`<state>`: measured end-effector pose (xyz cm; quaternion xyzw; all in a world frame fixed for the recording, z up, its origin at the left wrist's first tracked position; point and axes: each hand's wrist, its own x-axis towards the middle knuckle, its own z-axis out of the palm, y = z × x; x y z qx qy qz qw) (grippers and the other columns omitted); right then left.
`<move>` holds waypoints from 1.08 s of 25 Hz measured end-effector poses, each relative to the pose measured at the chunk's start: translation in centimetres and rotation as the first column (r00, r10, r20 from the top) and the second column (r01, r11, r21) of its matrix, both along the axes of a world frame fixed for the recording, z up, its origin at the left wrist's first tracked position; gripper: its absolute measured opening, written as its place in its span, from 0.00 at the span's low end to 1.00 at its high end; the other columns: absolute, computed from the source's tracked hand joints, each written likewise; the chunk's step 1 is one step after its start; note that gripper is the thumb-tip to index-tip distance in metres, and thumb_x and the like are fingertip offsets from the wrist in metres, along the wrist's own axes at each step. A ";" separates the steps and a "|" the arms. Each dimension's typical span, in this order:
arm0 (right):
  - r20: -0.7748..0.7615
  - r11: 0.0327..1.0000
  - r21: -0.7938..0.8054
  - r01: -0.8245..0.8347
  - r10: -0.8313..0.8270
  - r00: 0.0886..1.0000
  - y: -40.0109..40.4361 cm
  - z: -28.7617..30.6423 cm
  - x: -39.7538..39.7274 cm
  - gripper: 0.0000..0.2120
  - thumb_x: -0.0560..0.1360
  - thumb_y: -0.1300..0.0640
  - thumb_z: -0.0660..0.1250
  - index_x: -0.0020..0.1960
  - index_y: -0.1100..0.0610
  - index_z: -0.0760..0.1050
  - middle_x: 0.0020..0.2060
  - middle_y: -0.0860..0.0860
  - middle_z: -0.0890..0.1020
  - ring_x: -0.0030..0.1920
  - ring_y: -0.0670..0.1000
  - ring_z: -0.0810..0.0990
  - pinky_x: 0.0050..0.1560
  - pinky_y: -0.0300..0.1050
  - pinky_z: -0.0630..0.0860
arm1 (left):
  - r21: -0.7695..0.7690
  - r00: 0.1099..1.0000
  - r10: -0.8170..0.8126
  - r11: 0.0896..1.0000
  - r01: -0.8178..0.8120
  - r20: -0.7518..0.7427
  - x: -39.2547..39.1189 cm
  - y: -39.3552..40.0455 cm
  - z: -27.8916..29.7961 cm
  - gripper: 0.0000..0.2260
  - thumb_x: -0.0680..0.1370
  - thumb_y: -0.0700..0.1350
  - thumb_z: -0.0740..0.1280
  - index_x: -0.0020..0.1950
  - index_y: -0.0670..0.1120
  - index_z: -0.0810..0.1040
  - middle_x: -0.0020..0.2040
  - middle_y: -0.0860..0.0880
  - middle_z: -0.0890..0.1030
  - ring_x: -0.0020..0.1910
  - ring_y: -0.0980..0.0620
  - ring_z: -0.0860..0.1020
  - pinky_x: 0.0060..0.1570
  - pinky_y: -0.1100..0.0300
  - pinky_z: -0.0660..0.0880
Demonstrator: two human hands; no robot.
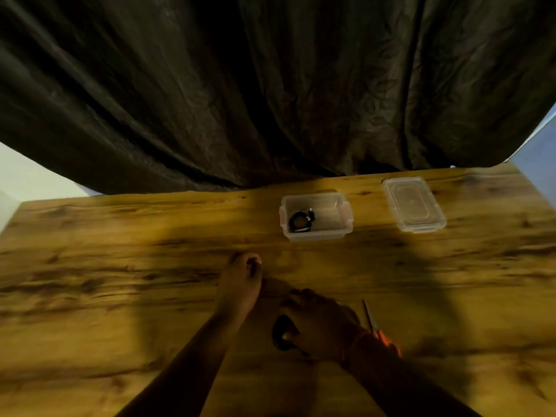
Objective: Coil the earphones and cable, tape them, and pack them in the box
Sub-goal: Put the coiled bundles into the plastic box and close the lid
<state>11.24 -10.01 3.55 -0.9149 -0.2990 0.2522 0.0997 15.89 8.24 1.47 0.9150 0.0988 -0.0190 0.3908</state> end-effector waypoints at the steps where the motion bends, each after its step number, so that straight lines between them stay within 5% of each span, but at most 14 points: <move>1: -0.011 0.999 -0.039 0.009 -0.010 1.000 0.2 -0.3 -0.5 0.26 0.82 0.48 0.59 0.77 0.54 0.59 0.78 0.55 0.58 0.76 0.58 0.60 0.73 0.55 0.63 | -0.013 1.000 0.001 1.000 -0.001 -0.027 -0.7 0.2 -0.1 0.06 0.81 0.46 0.62 0.56 0.51 0.78 0.57 0.51 0.77 0.49 0.58 0.76 0.45 0.64 0.71; 5: 0.013 0.994 0.055 0.091 -0.091 0.996 1.2 -0.2 -0.9 0.21 0.81 0.58 0.60 0.73 0.56 0.65 0.73 0.57 0.67 0.70 0.60 0.69 0.66 0.55 0.69 | -0.015 0.991 -0.079 0.997 0.077 -0.110 -3.3 0.2 0.6 0.05 0.82 0.49 0.62 0.54 0.54 0.78 0.53 0.55 0.78 0.48 0.61 0.76 0.45 0.66 0.71; 8: -0.005 0.942 0.262 0.209 -0.215 0.977 0.5 0.3 -0.5 0.16 0.80 0.57 0.63 0.67 0.56 0.72 0.65 0.54 0.74 0.60 0.56 0.76 0.55 0.44 0.71 | -0.108 0.968 -0.135 0.988 0.114 -0.212 -4.7 -0.7 1.5 0.04 0.82 0.50 0.61 0.52 0.57 0.75 0.49 0.57 0.79 0.45 0.63 0.76 0.43 0.66 0.72; 12: -0.044 0.777 0.473 0.415 -0.450 0.892 -1.0 1.5 2.3 0.06 0.77 0.60 0.66 0.54 0.56 0.76 0.50 0.48 0.75 0.45 0.45 0.74 0.46 0.36 0.69 | -0.370 0.956 -0.137 0.928 0.033 -0.258 -4.5 -3.0 3.4 0.04 0.82 0.51 0.62 0.51 0.57 0.77 0.49 0.53 0.81 0.47 0.56 0.81 0.50 0.52 0.78; 17: -0.196 0.499 0.588 0.637 -0.676 0.710 -3.2 4.2 6.9 0.04 0.76 0.64 0.65 0.49 0.56 0.74 0.42 0.46 0.75 0.39 0.43 0.76 0.34 0.32 0.73 | -0.576 0.980 -0.060 0.815 -0.062 -0.190 0.0 -6.6 5.6 0.07 0.80 0.44 0.67 0.57 0.47 0.76 0.54 0.47 0.81 0.48 0.51 0.83 0.45 0.56 0.81; 19: -0.217 0.427 0.625 0.653 -0.709 0.671 -4.3 4.8 8.9 0.06 0.75 0.66 0.66 0.46 0.55 0.74 0.40 0.48 0.77 0.39 0.46 0.76 0.36 0.35 0.73 | -0.498 0.992 -0.026 0.866 -0.038 -0.120 2.9 -7.9 6.0 0.07 0.79 0.45 0.68 0.55 0.47 0.76 0.52 0.49 0.81 0.47 0.53 0.82 0.41 0.60 0.80; 22: -0.126 0.428 0.653 0.625 -0.752 0.647 -5.8 5.3 12.0 0.08 0.72 0.69 0.66 0.44 0.57 0.74 0.39 0.49 0.77 0.41 0.48 0.75 0.38 0.30 0.69 | -0.417 0.999 -0.029 0.909 0.009 -0.043 7.4 -9.7 6.2 0.06 0.78 0.38 0.68 0.48 0.49 0.75 0.45 0.51 0.79 0.46 0.50 0.81 0.40 0.56 0.82; 24: -0.022 0.497 0.618 0.609 -0.763 0.646 -6.5 5.2 14.0 0.07 0.71 0.70 0.65 0.44 0.59 0.75 0.41 0.52 0.77 0.44 0.53 0.77 0.39 0.37 0.67 | -0.355 0.999 -0.043 0.934 0.040 0.002 9.8 -10.7 5.8 0.11 0.76 0.34 0.68 0.41 0.49 0.74 0.40 0.49 0.78 0.43 0.46 0.81 0.42 0.49 0.81; 27: 0.174 0.699 0.443 0.561 -0.681 0.711 -6.4 4.4 16.0 0.06 0.72 0.67 0.65 0.48 0.62 0.75 0.48 0.59 0.78 0.50 0.62 0.78 0.44 0.43 0.69 | -0.077 0.986 -0.162 0.983 0.165 0.043 11.8 -11.3 5.2 0.05 0.78 0.34 0.65 0.44 0.43 0.77 0.38 0.50 0.77 0.37 0.51 0.75 0.33 0.68 0.71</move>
